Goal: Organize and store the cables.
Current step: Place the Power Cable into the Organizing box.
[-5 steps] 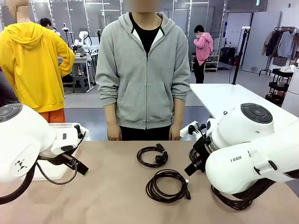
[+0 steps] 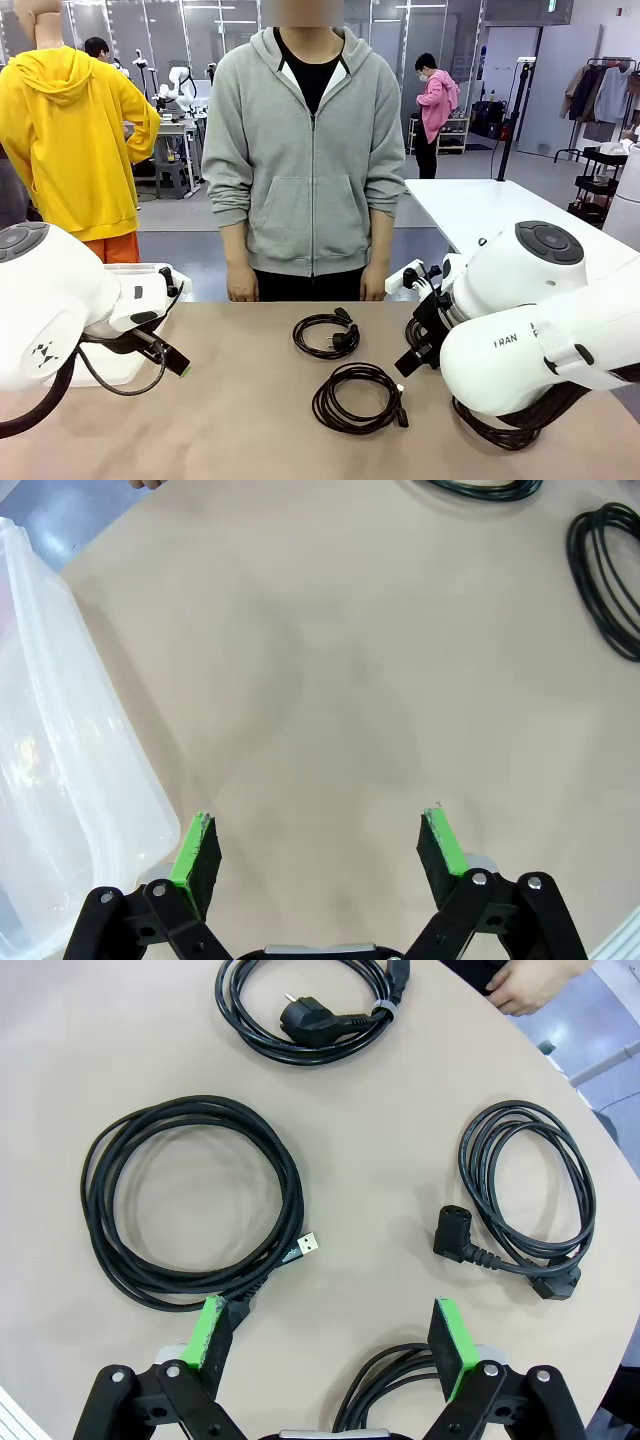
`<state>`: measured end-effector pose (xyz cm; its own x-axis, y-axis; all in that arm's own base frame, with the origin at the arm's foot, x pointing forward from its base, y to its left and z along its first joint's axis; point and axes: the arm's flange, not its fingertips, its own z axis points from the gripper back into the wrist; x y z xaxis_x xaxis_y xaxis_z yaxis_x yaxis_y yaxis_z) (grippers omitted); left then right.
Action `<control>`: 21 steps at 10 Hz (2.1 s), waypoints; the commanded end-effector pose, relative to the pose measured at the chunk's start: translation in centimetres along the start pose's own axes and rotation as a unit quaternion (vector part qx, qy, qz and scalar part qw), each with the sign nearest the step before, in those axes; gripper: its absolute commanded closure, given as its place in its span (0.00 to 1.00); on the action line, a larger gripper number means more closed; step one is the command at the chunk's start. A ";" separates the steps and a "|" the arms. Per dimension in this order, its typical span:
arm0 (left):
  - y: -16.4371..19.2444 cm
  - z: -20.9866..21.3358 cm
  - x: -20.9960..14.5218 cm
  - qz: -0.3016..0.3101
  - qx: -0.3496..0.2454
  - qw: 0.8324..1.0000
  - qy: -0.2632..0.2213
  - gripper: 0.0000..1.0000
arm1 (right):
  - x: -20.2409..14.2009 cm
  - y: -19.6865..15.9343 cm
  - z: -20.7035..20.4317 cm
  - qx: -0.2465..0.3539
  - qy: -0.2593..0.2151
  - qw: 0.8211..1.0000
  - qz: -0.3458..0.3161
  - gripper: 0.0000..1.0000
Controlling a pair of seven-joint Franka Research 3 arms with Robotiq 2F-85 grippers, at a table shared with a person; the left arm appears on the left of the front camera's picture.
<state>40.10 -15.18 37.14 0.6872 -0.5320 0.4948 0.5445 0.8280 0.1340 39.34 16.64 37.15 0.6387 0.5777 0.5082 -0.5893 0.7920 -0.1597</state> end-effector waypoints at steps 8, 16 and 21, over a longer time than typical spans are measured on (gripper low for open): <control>0.0 0.0 0.0 0.000 0.000 1.000 0.000 0.00 | 0.0 0.0 0.0 0.000 0.000 1.000 0.000 0.00; 6.7 19.0 -5.0 -0.139 -0.205 0.969 -0.017 0.00 | -4.6 -13.1 20.2 0.136 -0.026 0.987 0.083 0.00; 13.5 24.4 -15.6 -0.136 -0.148 0.967 -0.155 0.00 | -16.4 -20.0 25.7 0.147 -0.127 0.981 0.025 0.00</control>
<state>27.31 8.11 54.56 0.3915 -0.6397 0.6615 0.8311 0.5544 0.0443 28.35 -13.01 54.98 0.4949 0.5545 0.6690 -0.7636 0.6449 0.0303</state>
